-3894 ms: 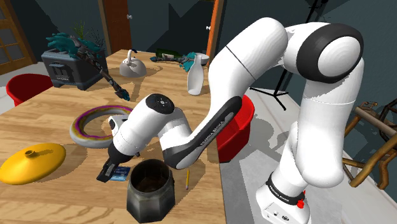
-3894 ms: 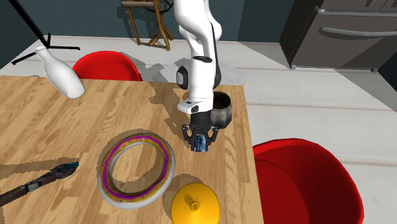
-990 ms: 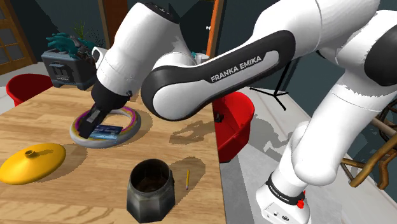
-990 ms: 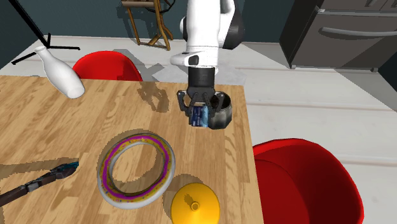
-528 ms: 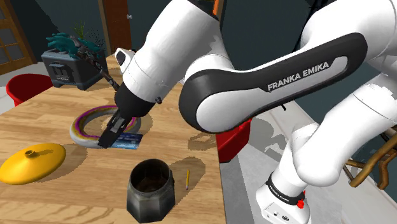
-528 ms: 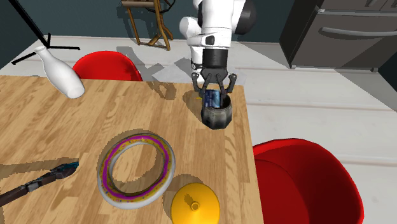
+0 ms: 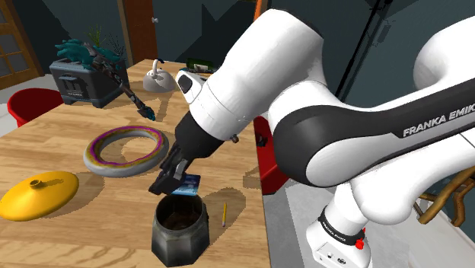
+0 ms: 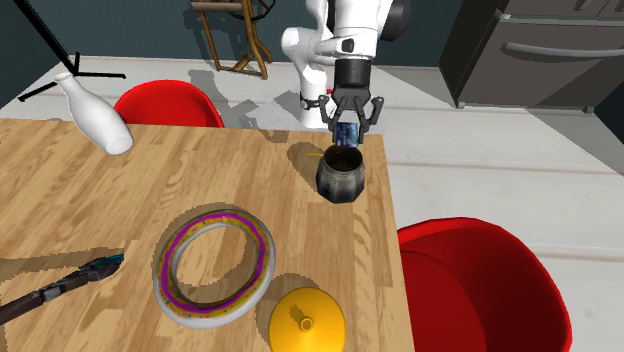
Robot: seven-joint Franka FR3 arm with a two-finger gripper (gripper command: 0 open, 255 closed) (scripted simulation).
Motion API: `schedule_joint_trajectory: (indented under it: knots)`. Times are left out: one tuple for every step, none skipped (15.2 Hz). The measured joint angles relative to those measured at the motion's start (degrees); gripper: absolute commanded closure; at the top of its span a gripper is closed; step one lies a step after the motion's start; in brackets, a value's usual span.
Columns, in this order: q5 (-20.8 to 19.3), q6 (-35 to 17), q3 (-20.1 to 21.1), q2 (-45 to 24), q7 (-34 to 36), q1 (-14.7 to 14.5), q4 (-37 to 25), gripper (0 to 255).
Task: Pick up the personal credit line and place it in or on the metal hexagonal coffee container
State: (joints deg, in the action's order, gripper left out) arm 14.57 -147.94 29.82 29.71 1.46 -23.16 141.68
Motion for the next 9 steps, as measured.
schedule_joint_trajectory:
  knots:
    - [0.08,-0.71,0.09,-0.18,-0.05,-0.03,0.55,255]
    - [0.12,-1.59,0.41,-0.47,0.11,-0.02,1.14,255]
    - [0.21,-2.38,0.62,-0.62,0.18,-0.08,1.78,255]
    - [0.18,-3.20,0.89,-1.02,0.28,0.00,2.19,255]
    - [0.21,-4.14,1.17,-1.37,0.37,0.03,2.79,255]
    - [0.22,-5.13,1.43,-1.79,0.43,0.09,3.37,255]
    - [0.24,-6.08,1.67,-2.15,0.49,0.13,3.96,255]
    - [0.31,-6.76,1.81,-2.31,0.51,0.08,4.50,255]
    - [0.25,-7.71,2.11,-2.84,0.61,0.22,4.92,255]
